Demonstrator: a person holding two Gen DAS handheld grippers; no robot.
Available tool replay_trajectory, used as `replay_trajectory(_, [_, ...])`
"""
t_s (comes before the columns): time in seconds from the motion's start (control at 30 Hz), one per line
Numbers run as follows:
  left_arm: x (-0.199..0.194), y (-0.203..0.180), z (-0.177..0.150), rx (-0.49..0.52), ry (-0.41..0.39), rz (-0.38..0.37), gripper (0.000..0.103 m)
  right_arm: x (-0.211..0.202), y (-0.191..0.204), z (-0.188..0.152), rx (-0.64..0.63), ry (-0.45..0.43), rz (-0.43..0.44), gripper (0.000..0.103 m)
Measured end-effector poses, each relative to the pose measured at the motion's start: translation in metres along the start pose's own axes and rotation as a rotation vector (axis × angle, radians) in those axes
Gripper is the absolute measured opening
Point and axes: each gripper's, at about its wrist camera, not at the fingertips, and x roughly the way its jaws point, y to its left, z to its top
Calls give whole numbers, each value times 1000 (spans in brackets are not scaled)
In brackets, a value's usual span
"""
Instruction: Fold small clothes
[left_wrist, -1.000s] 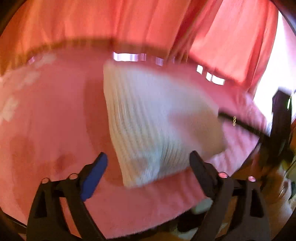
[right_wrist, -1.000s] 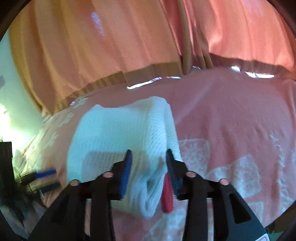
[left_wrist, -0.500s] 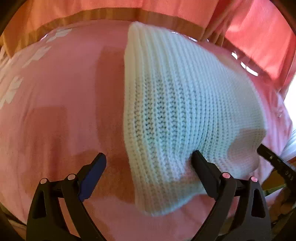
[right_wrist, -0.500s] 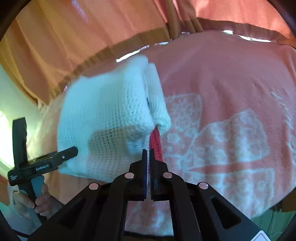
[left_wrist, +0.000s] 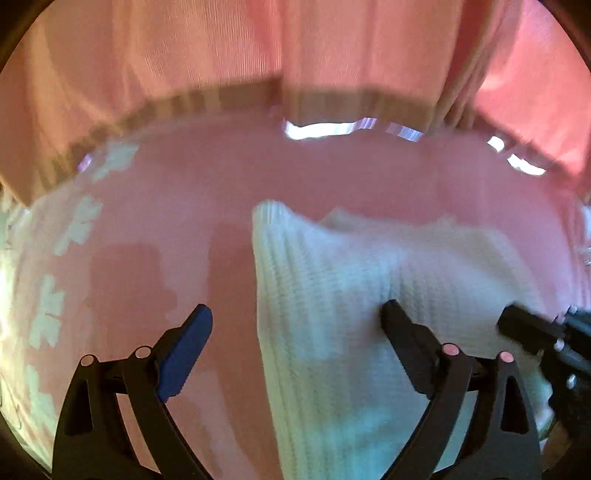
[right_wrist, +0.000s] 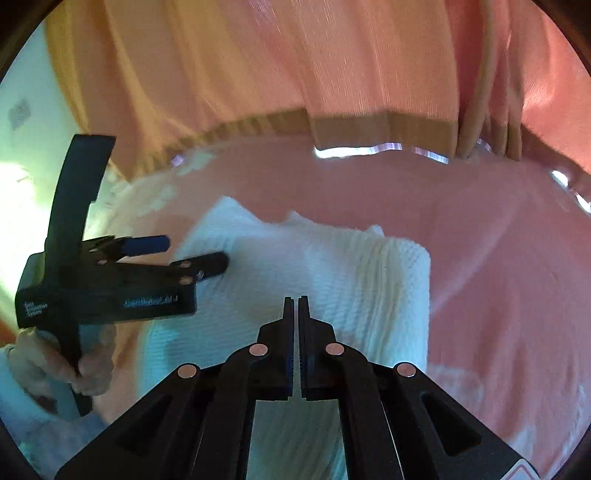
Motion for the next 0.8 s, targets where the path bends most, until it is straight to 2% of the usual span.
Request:
replay_trajectory(0.03, [16,7,-3,-23,-2,-6,95,15,-5,-3,-7,27,-36,0])
replay_trajectory(0.07, [20,13,-4,-45,-10,-30,96,26,-13,-5,4,27,-31,0])
replay_trajectory(0.13, [23,15,1,-74,5,-47,96,21,-15,3,33,20,-23,0])
replay_trajectory(0.17, [21,14,5,-72,10,-49,96,14,-13,6,37,1,-27,0])
replay_trajectory(0.23, [23,17,10,-80,15,-47,96,-9,-10,15,19,-108,-33,0])
replay_trajectory(0.27, [28,19,11,-98,30,-59,96,-4,-13,17,14,-93,-72,0])
replay_trajectory(0.3, [32,20,12,-114,46,-69,98,9,-17,16,20,-35,-106,0])
replay_trajectory(0.33, [33,20,13,-127,55,-78,98,30,-28,10,49,66,-96,0])
replay_trajectory(0.4, [29,23,14,-135,62,-94,98,20,-34,7,106,24,-60,0])
replay_trajectory(0.43, [22,23,11,-136,52,-97,98,6,-28,8,88,18,-51,0])
replay_trajectory(0.47, [10,23,9,-124,31,-100,97,-7,-22,8,65,-11,-45,5])
replay_trajectory(0.53, [-24,23,-3,-83,-26,-96,97,-37,-13,-3,32,-61,-24,14])
replay_trajectory(0.6, [-58,22,-28,-71,-78,-117,98,-64,-7,-26,22,-83,-14,34])
replay_trajectory(0.63, [-68,22,-41,-69,-82,-145,98,-77,-7,-44,38,-81,-19,40])
replay_trajectory(0.67, [-77,21,-62,-72,-73,-175,98,-84,-8,-53,53,-75,-15,46])
replay_trajectory(0.73, [-79,17,-93,-75,-29,-212,98,-90,-11,-78,122,-58,24,48])
replay_trajectory(0.77, [-75,12,-118,-68,22,-226,98,-87,-15,-94,168,-29,45,49])
replay_trajectory(0.8, [-72,10,-130,-58,47,-221,98,-83,-17,-108,201,-1,61,49])
